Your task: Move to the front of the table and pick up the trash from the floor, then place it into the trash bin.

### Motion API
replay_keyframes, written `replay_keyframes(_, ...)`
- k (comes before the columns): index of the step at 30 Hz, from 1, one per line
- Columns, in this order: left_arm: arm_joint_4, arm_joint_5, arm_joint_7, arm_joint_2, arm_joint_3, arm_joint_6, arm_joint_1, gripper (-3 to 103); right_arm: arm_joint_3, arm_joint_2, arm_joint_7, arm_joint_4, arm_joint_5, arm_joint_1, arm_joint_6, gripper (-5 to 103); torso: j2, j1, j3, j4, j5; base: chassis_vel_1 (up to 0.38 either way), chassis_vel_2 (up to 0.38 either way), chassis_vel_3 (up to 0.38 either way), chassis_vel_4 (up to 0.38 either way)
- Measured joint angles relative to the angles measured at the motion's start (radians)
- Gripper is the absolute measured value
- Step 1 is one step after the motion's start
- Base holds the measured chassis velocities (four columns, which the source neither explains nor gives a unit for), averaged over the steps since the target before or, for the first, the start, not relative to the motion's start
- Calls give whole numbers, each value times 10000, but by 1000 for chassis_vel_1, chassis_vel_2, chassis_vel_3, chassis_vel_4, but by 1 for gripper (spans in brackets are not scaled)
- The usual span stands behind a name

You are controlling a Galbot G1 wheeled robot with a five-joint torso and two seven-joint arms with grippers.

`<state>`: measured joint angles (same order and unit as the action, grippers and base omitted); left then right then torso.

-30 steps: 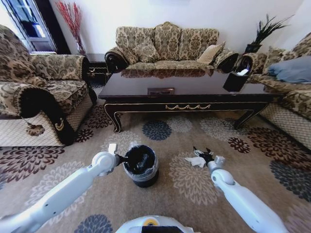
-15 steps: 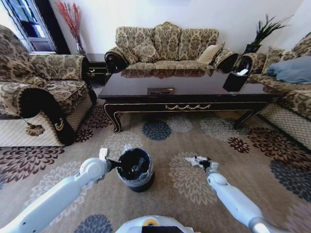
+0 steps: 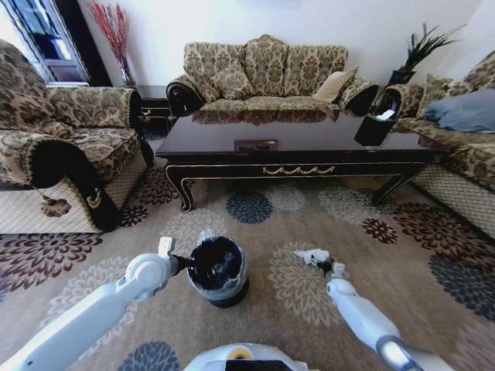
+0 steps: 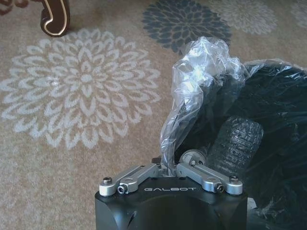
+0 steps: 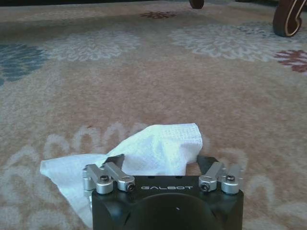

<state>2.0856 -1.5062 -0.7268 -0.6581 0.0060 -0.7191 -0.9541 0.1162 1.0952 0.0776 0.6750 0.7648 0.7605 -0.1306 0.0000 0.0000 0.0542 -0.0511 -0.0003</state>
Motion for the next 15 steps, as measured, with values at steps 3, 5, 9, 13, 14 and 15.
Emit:
replay_keyframes(3, 24, -14, 0, 9, -15, 0, -29, 0, -12, 76, -35, -21, -82, -4, -8, 75, 0, 0, 0, -5, 4, 0, 0, 0, 0)
replay_keyframes(5, 24, -14, -1, 19, -27, 0, -29, 0, -12, 101, -35, -20, -101, -1, -10, 70, 0, 0, 0, -5, 3, 0, 0, 0, 0)
replay_keyframes(9, -27, -42, 2, 29, -39, 1, 58, 0, 1, 123, -17, 103, -156, 91, -42, 47, 0, 0, 0, -3, 3, 0, 0, 0, 0)
replay_keyframes(13, -44, -32, 1, -2, -30, 5, 58, 0, 32, 11, 29, 317, -149, 231, -42, 37, 0, 0, 0, -5, 2, 0, 0, 0, 0)
replay_keyframes(14, -44, -24, 0, -14, -24, 6, 48, 0, 43, -21, 39, 365, -149, 276, -42, 32, 0, 0, 0, -5, 2, 0, 0, 0, 0)
replay_keyframes(15, -42, -14, -4, -22, -20, 8, 41, 0, 52, -50, 44, 402, -151, 322, -42, 26, 0, 0, 0, -4, 2, 0, 0, 0, 0)
